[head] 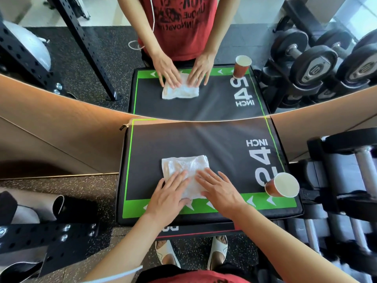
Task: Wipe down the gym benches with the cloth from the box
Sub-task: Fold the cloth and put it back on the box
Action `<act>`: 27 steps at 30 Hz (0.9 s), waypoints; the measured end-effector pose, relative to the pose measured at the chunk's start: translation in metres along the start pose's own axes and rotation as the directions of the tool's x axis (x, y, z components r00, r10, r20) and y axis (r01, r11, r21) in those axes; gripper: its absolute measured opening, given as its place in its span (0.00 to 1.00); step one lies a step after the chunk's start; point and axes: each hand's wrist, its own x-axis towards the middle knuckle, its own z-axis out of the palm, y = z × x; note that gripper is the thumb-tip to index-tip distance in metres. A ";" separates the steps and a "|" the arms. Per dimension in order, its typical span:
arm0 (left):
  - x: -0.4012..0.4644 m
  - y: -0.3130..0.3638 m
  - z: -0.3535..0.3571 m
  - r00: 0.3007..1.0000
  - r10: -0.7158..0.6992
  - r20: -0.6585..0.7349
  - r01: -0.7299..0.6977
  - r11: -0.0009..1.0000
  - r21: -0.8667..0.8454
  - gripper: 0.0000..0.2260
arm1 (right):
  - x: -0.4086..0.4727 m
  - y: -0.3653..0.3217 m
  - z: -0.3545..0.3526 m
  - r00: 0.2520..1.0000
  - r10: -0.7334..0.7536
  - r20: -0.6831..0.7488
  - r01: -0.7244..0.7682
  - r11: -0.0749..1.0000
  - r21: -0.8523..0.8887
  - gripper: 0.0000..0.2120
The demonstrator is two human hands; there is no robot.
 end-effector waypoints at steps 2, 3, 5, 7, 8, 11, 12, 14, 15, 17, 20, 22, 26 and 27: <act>0.001 -0.013 -0.002 1.000 -0.007 -0.004 0.007 0.999 -0.037 0.32 | 0.011 -0.005 0.000 1.000 -0.001 0.019 0.000 1.000 0.011 0.27; 0.002 -0.020 -0.003 1.000 -0.012 -0.010 0.011 0.998 -0.056 0.31 | 0.018 -0.008 0.000 1.000 0.001 0.018 -0.001 1.000 0.026 0.27; 0.005 -0.038 -0.007 0.999 -0.029 -0.021 0.027 0.994 -0.109 0.29 | 0.031 -0.016 0.001 1.000 0.004 0.012 -0.004 0.998 0.057 0.27; 0.010 -0.057 -0.012 0.998 -0.061 -0.026 0.056 0.985 -0.162 0.27 | 0.047 -0.025 0.003 1.000 0.006 -0.002 -0.005 0.997 0.077 0.28; 0.012 -0.067 -0.015 0.997 -0.074 -0.032 0.067 0.982 -0.174 0.26 | 0.055 -0.030 0.003 1.000 0.009 -0.012 -0.008 0.996 0.085 0.28; 0.022 -0.096 -0.024 0.995 -0.087 -0.053 0.074 0.977 -0.201 0.24 | 0.086 -0.045 0.004 0.999 0.026 -0.032 -0.023 0.996 0.092 0.28; 0.025 -0.105 -0.027 0.995 -0.090 -0.051 0.077 0.974 -0.213 0.23 | 0.097 -0.050 0.002 0.999 0.033 -0.030 -0.030 0.996 0.090 0.28; 0.032 -0.123 -0.034 0.994 -0.091 -0.056 0.076 0.969 -0.235 0.23 | 0.117 -0.057 0.001 0.998 0.042 -0.037 -0.038 0.995 0.094 0.28; 0.036 -0.132 -0.038 0.994 -0.093 -0.057 0.077 0.968 -0.237 0.23 | 0.127 -0.060 0.001 0.998 0.046 -0.040 -0.042 0.994 0.100 0.28; 0.044 -0.148 -0.044 0.995 -0.089 -0.053 0.075 0.973 -0.218 0.24 | 0.144 -0.065 -0.002 0.998 0.042 -0.038 -0.038 0.994 0.103 0.28; 0.053 -0.166 -0.053 0.995 -0.088 -0.042 0.076 0.971 -0.227 0.24 | 0.166 -0.070 -0.005 0.999 0.046 -0.025 -0.043 0.994 0.102 0.28; 0.058 -0.173 -0.057 0.995 -0.092 -0.034 0.081 0.965 -0.249 0.24 | 0.176 -0.072 -0.007 0.998 0.057 -0.028 -0.054 0.994 0.099 0.28; 0.060 -0.175 -0.059 0.995 -0.096 -0.032 0.084 0.958 -0.273 0.24 | 0.180 -0.071 -0.010 0.998 0.053 -0.025 -0.051 0.994 0.102 0.28; 0.061 -0.175 -0.058 0.994 -0.103 -0.029 0.091 0.957 -0.275 0.24 | 0.181 -0.069 -0.009 0.999 0.047 -0.019 -0.045 0.994 0.098 0.28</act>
